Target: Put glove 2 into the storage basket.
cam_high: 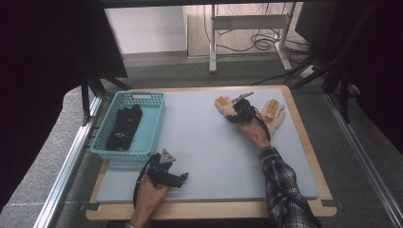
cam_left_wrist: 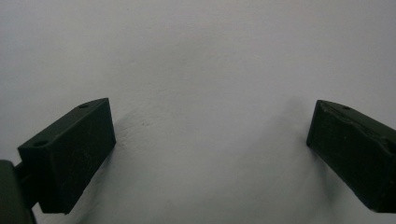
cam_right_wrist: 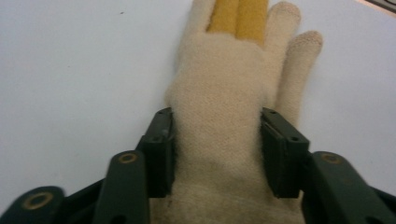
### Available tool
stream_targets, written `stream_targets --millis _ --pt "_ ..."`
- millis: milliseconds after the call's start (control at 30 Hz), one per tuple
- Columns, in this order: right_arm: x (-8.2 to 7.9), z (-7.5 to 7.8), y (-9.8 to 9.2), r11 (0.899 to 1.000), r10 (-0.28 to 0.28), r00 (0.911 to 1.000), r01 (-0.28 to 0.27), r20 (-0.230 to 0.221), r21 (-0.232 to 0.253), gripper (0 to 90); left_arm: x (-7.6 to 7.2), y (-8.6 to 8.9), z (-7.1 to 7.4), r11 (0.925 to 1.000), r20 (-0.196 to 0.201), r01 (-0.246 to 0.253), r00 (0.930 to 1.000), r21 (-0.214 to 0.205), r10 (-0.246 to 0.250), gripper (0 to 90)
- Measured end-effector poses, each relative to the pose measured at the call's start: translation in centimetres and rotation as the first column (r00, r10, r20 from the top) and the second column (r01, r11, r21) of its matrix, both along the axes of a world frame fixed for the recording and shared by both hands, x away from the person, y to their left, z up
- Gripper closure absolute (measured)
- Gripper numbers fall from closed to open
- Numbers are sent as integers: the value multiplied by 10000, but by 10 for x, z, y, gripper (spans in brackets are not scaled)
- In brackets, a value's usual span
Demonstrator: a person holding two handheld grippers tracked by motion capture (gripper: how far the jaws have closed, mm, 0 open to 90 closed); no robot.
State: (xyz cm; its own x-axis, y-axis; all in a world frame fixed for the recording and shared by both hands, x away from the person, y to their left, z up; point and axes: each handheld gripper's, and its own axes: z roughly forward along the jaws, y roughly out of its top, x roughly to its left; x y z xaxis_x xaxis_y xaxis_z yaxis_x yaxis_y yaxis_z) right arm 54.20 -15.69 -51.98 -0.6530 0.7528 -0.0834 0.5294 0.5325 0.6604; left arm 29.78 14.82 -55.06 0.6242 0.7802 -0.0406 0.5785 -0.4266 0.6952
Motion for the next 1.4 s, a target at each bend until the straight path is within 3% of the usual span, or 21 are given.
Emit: stream_targets --millis 200,400,567,700,800,1000,1100,1200,1267,1300,1400 --pt "-4 4 1 9997 -205 9998 204 -64 -94 572 0 0 0 10000 -1 5 10000 1 -5 12" --pt "-16 21 -5 9986 -114 9999 111 61 527 572 0 0 0 10000 0 4 10000 6 -4 12" --pt "-43 46 -7 9944 331 9986 -370 404 989 568 0 0 0 10000 0 13 10000 31 -13 12" --pt "-72 62 -4 9924 821 9947 -873 615 867 560 0 0 0 10000 -1 16 10000 36 -16 12" --pt "-96 68 0 9892 1118 9923 -1163 534 892 556 0 0 0 10000 7 -18 10000 -19 18 12" --pt "-142 53 11 9826 1614 9861 -1644 407 859 548 0 0 0 10000 29 -35 10000 -28 35 12" --pt "-156 33 17 9815 1722 9847 -1737 246 805 547 0 0 0 10000 16 -27 10000 -32 27 12" --pt "-163 16 20 9810 1709 9851 -1681 -205 968 533 0 0 0 10000 12 -31 10000 -34 31 12" --pt "-167 6 23 9804 1779 9835 -1742 -336 918 483 0 0 0 10000 10 -35 10000 -39 35 12" --pt "-168 2 25 9770 1989 9780 -1929 -621 911 420 0 0 0 10000 12 -33 10000 -37 33 12" --pt "-171 5 24 9700 2288 9715 -2221 -621 988 311 0 0 0 10000 14 -32 10000 -32 32 12"
